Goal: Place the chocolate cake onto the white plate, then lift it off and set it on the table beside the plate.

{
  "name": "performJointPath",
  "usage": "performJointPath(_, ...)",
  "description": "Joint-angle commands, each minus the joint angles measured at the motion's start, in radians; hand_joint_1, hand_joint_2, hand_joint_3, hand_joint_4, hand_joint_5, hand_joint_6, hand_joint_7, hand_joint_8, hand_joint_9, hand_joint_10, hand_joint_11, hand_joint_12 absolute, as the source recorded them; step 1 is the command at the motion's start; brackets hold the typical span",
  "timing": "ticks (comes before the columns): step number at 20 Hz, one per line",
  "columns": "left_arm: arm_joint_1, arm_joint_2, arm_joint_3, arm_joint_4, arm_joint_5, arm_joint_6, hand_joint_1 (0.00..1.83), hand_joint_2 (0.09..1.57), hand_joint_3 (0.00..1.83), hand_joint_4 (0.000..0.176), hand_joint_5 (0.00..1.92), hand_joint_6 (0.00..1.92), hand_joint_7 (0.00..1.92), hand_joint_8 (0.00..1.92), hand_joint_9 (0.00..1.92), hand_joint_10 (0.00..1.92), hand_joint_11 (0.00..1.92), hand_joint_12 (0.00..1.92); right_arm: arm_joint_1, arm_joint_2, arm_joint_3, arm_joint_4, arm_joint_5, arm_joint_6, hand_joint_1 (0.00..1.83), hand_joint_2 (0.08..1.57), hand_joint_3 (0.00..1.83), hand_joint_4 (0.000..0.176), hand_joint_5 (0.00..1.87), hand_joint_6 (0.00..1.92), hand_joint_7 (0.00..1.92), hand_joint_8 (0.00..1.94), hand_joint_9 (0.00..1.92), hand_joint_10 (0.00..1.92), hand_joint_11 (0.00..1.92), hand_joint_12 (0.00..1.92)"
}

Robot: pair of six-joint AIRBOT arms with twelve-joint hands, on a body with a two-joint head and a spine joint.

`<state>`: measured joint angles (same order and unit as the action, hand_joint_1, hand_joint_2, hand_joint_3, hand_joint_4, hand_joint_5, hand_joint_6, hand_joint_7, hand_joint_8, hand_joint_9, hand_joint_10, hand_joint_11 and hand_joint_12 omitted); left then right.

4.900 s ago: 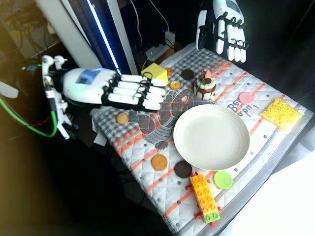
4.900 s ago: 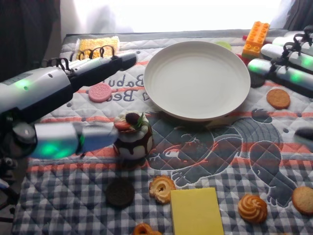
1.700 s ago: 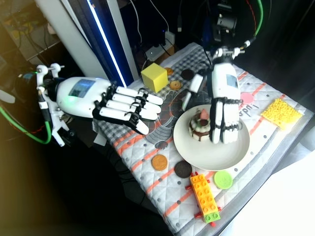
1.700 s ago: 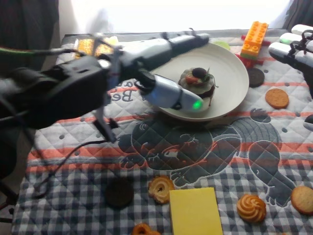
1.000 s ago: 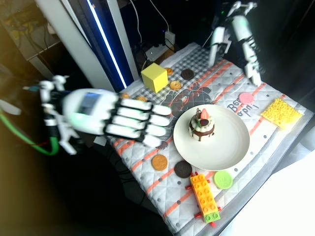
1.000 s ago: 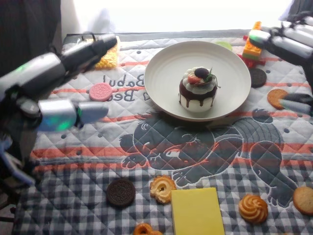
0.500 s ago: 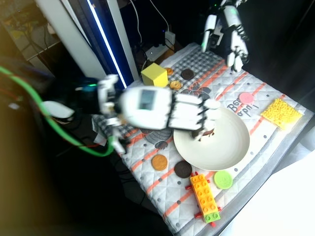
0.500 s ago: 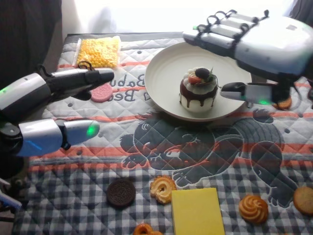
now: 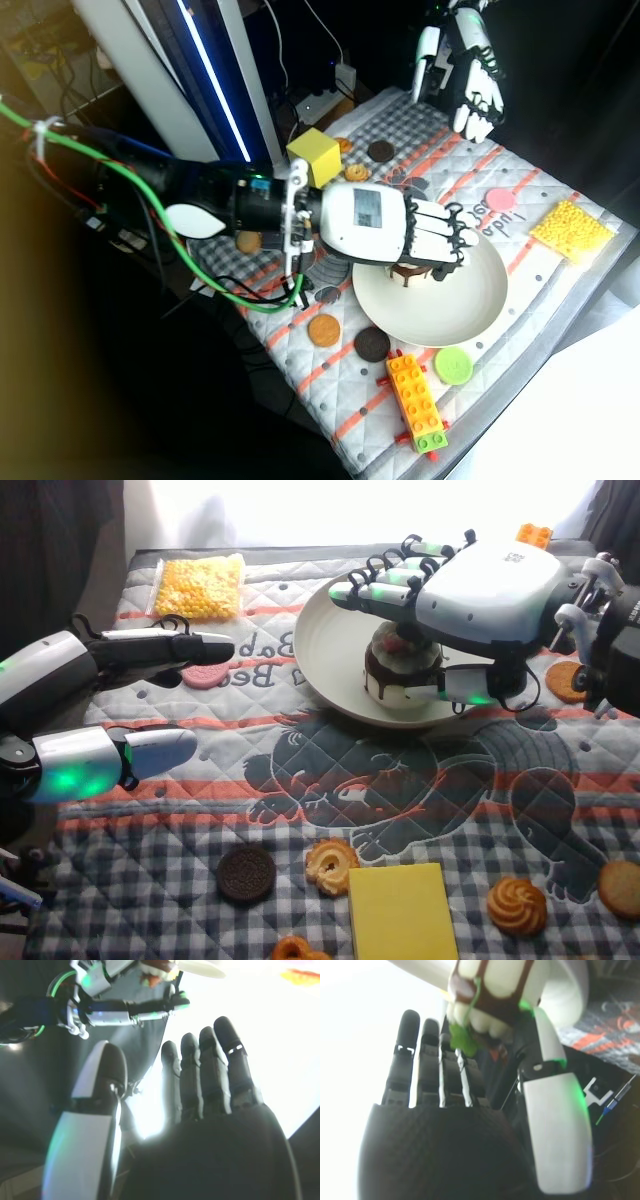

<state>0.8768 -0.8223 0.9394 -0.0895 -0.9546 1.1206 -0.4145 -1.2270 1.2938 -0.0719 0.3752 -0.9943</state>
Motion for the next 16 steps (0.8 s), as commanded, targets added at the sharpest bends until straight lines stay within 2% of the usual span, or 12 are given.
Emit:
performJointPath(1,-0.006,-0.003,0.005,-0.005,-0.121,-0.010,0.93,1.23,0.00,0.000,0.44,0.03,0.35,0.01,0.29,0.05,0.00,1.06,0.011,-0.004,0.011,0.004,0.075,-0.004,1.08,1.18,0.00,0.000,0.44,0.07,0.57,0.14,0.44,0.65,0.11,1.60)
performJointPath(2,-0.006,-0.003,0.005,-0.005,-0.122,-0.010,0.91,1.23,0.00,0.000,0.45,0.03,0.36,0.01,0.29,0.05,0.00,1.03,0.011,-0.009,0.018,0.009,0.070,-0.004,1.12,1.19,0.00,0.000,0.62,0.13,0.75,0.34,0.57,1.03,0.32,1.74)
performJointPath(3,-0.006,-0.003,0.006,-0.005,-0.123,-0.010,0.91,1.23,0.00,0.000,0.45,0.03,0.36,0.01,0.29,0.05,0.00,1.03,0.011,-0.016,0.028,0.020,0.064,-0.004,1.12,1.19,0.00,0.000,0.62,0.13,0.75,0.34,0.57,1.03,0.32,1.74)
performJointPath(4,-0.006,-0.003,0.006,-0.005,-0.124,-0.010,0.91,1.23,0.00,0.005,0.45,0.02,0.35,0.00,0.28,0.04,0.00,0.99,0.011,-0.023,0.037,0.025,0.056,-0.004,1.20,1.22,0.00,0.000,0.69,0.92,0.85,1.21,0.85,1.54,0.79,1.88)
performJointPath(5,-0.007,-0.003,0.006,-0.005,-0.125,-0.010,0.92,1.23,0.00,0.000,0.45,0.02,0.35,0.00,0.29,0.04,0.00,1.03,0.011,-0.025,0.042,0.031,0.055,-0.004,1.20,1.26,0.00,0.000,0.73,1.10,0.74,1.66,0.79,1.91,0.93,1.92)
performJointPath(8,-0.007,-0.006,0.006,-0.005,-0.130,-0.010,0.92,1.24,0.00,0.000,0.45,0.02,0.34,0.00,0.28,0.04,0.00,1.01,0.023,-0.025,0.041,0.038,0.068,-0.004,1.18,1.30,0.00,0.000,0.65,1.22,0.67,1.77,0.71,1.92,0.83,1.92)
performJointPath(9,-0.007,-0.007,0.007,-0.006,-0.132,-0.010,0.91,1.24,0.00,0.000,0.45,0.01,0.33,0.00,0.27,0.03,0.00,0.99,0.030,-0.025,0.034,0.038,0.087,-0.004,1.15,1.30,0.00,0.000,0.68,1.27,0.64,1.72,0.50,1.74,0.49,1.92)
performJointPath(10,-0.007,-0.007,0.007,-0.007,-0.133,-0.010,0.90,1.24,0.00,0.000,0.45,0.01,0.34,0.00,0.27,0.03,0.00,1.00,0.035,-0.023,0.023,0.038,0.108,-0.004,1.14,1.30,0.00,0.000,0.71,1.34,0.59,1.67,0.41,1.62,0.32,1.92)
performJointPath(11,-0.007,-0.007,0.007,-0.007,-0.133,-0.010,0.92,1.24,0.00,0.000,0.45,0.01,0.35,0.01,0.28,0.03,0.00,1.04,0.039,-0.007,0.008,0.038,0.134,-0.004,1.11,1.30,0.00,0.009,0.68,1.44,0.62,1.56,0.46,1.49,0.35,1.88)
performJointPath(14,-0.006,-0.007,0.007,-0.010,-0.136,-0.010,0.90,1.26,0.00,0.000,0.42,0.00,0.32,0.00,0.26,0.02,0.00,0.97,0.042,0.052,-0.045,0.038,0.217,-0.004,1.14,1.29,0.00,0.000,0.72,1.31,0.64,1.62,0.45,1.60,0.38,1.92)
performJointPath(15,-0.006,-0.007,0.007,-0.010,-0.139,-0.015,0.88,1.27,0.00,0.003,0.41,0.00,0.31,0.00,0.24,0.01,0.00,0.92,0.042,0.076,-0.071,0.038,0.242,-0.004,1.18,1.27,0.00,0.000,0.75,1.26,0.66,1.61,0.57,1.73,0.55,1.92)
performJointPath(16,-0.006,-0.007,0.007,-0.011,-0.142,-0.018,0.88,1.27,0.00,0.000,0.41,0.00,0.32,0.00,0.24,0.01,0.00,0.91,0.042,0.094,-0.094,0.038,0.257,-0.004,1.15,1.26,0.00,0.000,0.76,1.30,0.67,1.55,0.50,1.62,0.38,1.92)
